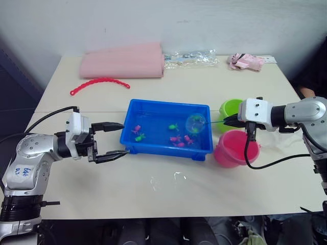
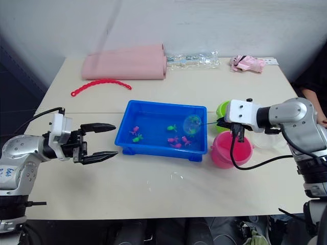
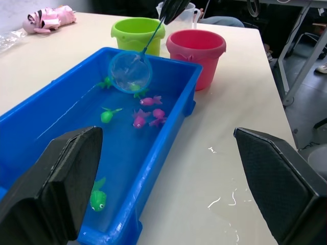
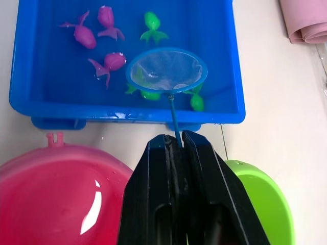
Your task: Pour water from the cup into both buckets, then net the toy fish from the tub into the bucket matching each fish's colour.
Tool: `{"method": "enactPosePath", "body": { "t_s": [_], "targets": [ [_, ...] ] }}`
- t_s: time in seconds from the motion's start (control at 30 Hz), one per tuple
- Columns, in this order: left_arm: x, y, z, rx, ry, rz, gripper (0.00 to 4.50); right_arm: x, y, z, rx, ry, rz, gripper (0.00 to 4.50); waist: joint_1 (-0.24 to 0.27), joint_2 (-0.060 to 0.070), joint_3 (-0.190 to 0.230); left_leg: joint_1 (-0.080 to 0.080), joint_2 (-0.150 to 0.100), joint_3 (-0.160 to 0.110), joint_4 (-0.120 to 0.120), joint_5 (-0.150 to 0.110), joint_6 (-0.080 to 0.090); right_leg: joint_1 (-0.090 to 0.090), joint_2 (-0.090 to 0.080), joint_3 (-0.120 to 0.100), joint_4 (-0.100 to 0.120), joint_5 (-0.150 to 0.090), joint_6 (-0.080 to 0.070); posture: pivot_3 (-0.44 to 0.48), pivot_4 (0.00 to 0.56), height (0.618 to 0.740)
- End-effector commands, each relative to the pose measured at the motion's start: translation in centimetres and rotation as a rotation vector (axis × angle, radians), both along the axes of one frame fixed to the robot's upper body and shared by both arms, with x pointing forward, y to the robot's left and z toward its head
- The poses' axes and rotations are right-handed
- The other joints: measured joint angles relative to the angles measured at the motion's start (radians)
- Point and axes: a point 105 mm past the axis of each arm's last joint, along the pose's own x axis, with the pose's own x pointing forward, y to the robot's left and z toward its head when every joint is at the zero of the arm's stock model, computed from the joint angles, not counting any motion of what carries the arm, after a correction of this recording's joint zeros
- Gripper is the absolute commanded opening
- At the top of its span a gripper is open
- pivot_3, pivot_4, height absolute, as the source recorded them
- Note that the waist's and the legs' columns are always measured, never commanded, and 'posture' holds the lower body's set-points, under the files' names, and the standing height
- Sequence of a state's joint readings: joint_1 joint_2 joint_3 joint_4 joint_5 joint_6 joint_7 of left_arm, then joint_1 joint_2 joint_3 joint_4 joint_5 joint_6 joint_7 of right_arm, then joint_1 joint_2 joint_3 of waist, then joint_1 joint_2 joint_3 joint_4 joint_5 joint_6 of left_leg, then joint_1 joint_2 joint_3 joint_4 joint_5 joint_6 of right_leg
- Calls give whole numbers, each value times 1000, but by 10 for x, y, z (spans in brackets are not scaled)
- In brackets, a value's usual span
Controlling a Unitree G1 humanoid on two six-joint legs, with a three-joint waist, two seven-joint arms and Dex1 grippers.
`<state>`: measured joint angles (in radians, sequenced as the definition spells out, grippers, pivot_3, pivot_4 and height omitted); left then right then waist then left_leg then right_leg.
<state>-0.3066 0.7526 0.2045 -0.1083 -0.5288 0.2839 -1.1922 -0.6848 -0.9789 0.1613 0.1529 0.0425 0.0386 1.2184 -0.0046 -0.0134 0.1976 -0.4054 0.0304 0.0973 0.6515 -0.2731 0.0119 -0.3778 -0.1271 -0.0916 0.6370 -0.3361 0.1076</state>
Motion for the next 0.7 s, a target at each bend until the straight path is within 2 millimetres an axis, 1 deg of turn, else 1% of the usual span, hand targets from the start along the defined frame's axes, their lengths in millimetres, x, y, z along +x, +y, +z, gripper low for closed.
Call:
{"method": "enactPosePath", "body": {
  "t_s": [0.03, 0.13, 0.37, 0.5, 0.57, 0.7],
  "targets": [
    [0, -7, 10, -16, -26, -28, 4467, 0, -2, 7, -40, -21, 17, 0, 1, 0, 0, 0, 0, 0, 0, 0, 0, 0, 0, 0, 0, 0, 0, 0, 150, 740],
    [5, -8, 10, 2, -29, -24, 4467, -1, -3, 4, -62, -10, 20, 0, 1, 0, 0, 0, 0, 0, 0, 0, 0, 0, 0, 0, 0, 0, 0, 0, 150, 740],
    [20, -9, 12, 27, -28, -20, 4467, -3, 2, -2, -94, 16, 50, 0, 1, 0, 0, 0, 0, 0, 1, 0, 0, 0, 1, 0, 0, 0, 0, 0, 150, 740],
    [22, -11, 12, 30, -27, -32, 4467, -6, 0, -11, -161, 54, 62, 0, 1, 0, 0, 0, 0, 0, 1, 0, 0, 0, 1, 0, 1, 0, 0, 0, 150, 740],
    [21, -12, 13, 23, -29, -41, 4467, -6, 0, -14, -151, 72, 53, 0, 2, 0, 0, 0, 0, 0, 1, 0, 0, 0, 1, 0, 0, 0, 0, 0, 150, 740],
    [18, -15, 12, -5, -20, -57, 4467, -5, 10, -15, -100, 86, 55, 0, 4, 0, 0, 0, 0, 0, 2, 0, 0, 1, 1, 0, 1, 0, 0, 0, 150, 740]
  ]
}}
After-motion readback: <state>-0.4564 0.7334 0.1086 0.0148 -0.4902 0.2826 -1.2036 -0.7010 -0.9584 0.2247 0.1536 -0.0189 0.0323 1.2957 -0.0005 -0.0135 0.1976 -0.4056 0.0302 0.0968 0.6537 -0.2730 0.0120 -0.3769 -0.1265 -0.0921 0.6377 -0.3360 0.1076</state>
